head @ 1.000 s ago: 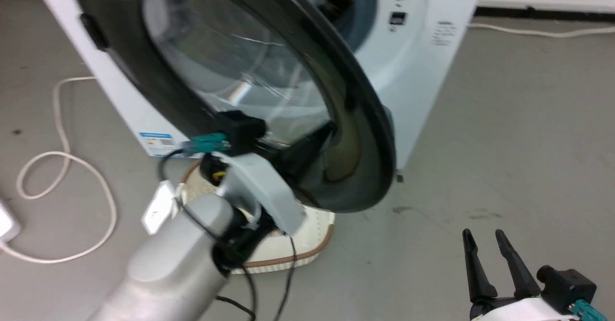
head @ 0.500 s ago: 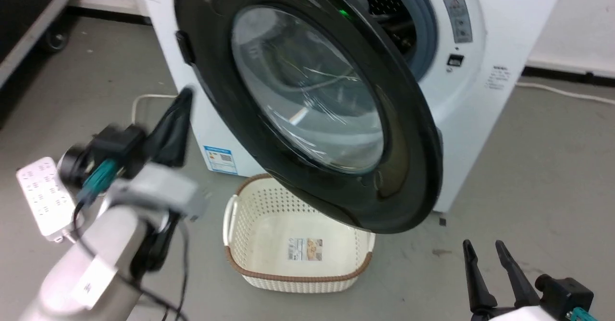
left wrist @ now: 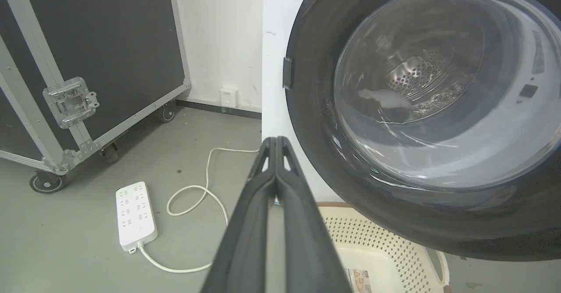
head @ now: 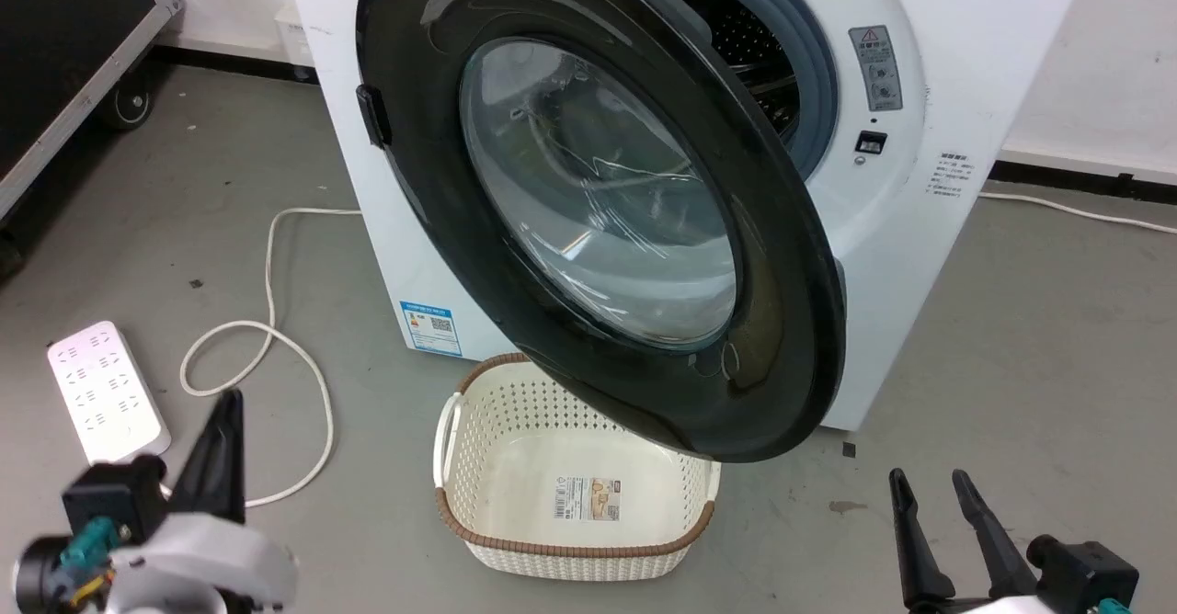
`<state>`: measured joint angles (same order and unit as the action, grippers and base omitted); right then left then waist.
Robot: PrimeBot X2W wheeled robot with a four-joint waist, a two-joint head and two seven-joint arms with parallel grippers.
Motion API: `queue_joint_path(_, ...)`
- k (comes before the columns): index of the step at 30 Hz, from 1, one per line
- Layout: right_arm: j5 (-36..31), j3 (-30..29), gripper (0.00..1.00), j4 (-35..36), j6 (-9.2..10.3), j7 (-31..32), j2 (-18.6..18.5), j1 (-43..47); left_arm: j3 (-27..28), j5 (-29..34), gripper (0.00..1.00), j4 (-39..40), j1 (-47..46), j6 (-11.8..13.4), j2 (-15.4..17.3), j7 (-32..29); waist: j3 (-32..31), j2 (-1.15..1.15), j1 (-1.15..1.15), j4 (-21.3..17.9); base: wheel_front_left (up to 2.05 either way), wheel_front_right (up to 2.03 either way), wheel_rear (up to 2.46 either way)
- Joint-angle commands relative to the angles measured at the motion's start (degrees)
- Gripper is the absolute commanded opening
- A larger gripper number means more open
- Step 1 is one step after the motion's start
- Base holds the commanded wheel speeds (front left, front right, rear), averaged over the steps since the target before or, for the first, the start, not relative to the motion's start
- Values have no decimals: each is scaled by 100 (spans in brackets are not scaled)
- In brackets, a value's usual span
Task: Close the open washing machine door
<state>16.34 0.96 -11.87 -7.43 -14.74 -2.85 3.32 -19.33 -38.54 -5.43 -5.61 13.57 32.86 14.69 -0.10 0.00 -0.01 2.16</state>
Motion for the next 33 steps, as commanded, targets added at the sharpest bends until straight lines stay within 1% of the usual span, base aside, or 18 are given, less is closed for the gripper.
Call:
queue_joint_path(1,-18,6,100,29,-6,-26,-3,85,19,-15,0,5,86,-34,-54,30,-5,0,1,-8,0,0,0)
queue_joint_path(4,-8,14,100,23,-6,-26,-3,104,100,3,0,-21,199,-131,-134,30,-17,0,1,-32,0,0,0)
queue_joint_path(5,-7,12,100,22,-6,-26,-3,108,123,25,7,-15,217,-149,-164,30,-21,0,1,-39,0,0,0)
queue_joint_path(6,-7,3,100,29,-6,-26,-3,111,148,51,52,-1,234,-165,-190,30,-25,0,1,-50,0,0,0)
queue_joint_path(7,-5,-6,100,48,-6,-26,-3,112,174,74,100,11,256,-182,-210,30,-31,0,1,-62,0,0,0)
queue_joint_path(11,-24,-62,100,170,-6,-26,-3,94,246,216,100,66,321,-251,-243,30,-28,0,1,-96,0,0,0)
queue_joint_path(15,-155,-61,100,408,-6,-26,-3,45,283,370,100,174,382,-243,-278,30,-19,0,1,-108,0,0,0)
queue_joint_path(16,-216,-40,58,476,-6,-26,-3,25,288,402,100,202,395,-242,-283,30,-14,0,1,-103,0,0,0)
queue_joint_path(17,-289,-3,14,571,-6,-26,-3,-3,295,427,100,226,406,-241,-291,30,-9,0,1,-97,0,0,0)
queue_joint_path(18,-339,70,0,658,-6,-26,-3,-26,301,447,100,251,417,-241,-305,30,-3,0,1,-85,0,0,0)
queue_joint_path(23,-420,644,0,960,-6,58,-3,-269,338,488,100,339,465,-255,-395,30,94,0,1,-21,0,0,0)
queue_joint_path(27,-365,1083,0,849,-6,294,-3,-645,394,496,100,381,476,-289,-449,30,238,0,1,13,0,0,0)
queue_joint_path(29,-392,1109,0,625,-6,370,-3,-884,414,514,100,392,442,-329,-461,30,337,0,1,48,0,0,0)
queue_joint_path(33,-382,835,0,45,-6,355,-3,-1338,446,527,100,363,350,-441,-490,30,502,0,1,129,0,0,0)
